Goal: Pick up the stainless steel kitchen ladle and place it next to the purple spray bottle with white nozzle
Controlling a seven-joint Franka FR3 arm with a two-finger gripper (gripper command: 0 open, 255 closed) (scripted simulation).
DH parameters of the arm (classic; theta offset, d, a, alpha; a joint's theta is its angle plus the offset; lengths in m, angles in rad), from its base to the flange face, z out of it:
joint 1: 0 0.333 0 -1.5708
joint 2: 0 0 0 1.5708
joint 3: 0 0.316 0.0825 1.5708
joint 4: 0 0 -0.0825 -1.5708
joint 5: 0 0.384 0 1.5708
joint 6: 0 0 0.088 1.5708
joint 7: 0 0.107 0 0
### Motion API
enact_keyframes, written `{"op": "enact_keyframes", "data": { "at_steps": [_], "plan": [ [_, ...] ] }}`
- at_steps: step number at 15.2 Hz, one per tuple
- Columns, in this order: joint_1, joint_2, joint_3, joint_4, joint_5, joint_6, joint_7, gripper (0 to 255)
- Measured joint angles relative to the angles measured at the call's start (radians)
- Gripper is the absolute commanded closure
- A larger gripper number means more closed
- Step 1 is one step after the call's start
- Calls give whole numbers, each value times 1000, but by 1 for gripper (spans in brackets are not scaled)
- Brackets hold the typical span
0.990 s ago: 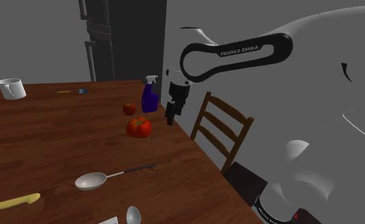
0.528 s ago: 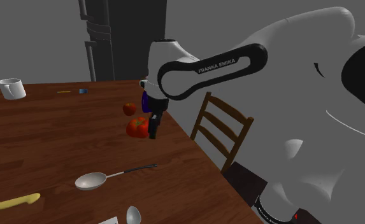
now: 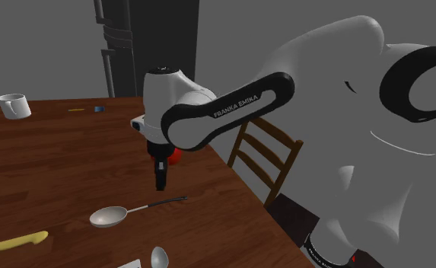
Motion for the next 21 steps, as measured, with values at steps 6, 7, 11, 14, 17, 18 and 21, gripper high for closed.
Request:
{"op": "enact_keyframes", "data": {
  "at_steps": [6,7,11,14,17,18,21],
  "plan": [
    [58,119,53,42,-78,75,-55,0],
    [61,127,55,41,-83,84,-56,0],
    [64,158,53,24,-102,131,-47,0],
    [65,180,49,19,-114,156,-40,0],
    [65,185,48,19,-116,161,-39,0],
    [65,185,48,19,-116,161,-39,0],
    [65,185,48,19,-116,161,-39,255]
  ]
}}
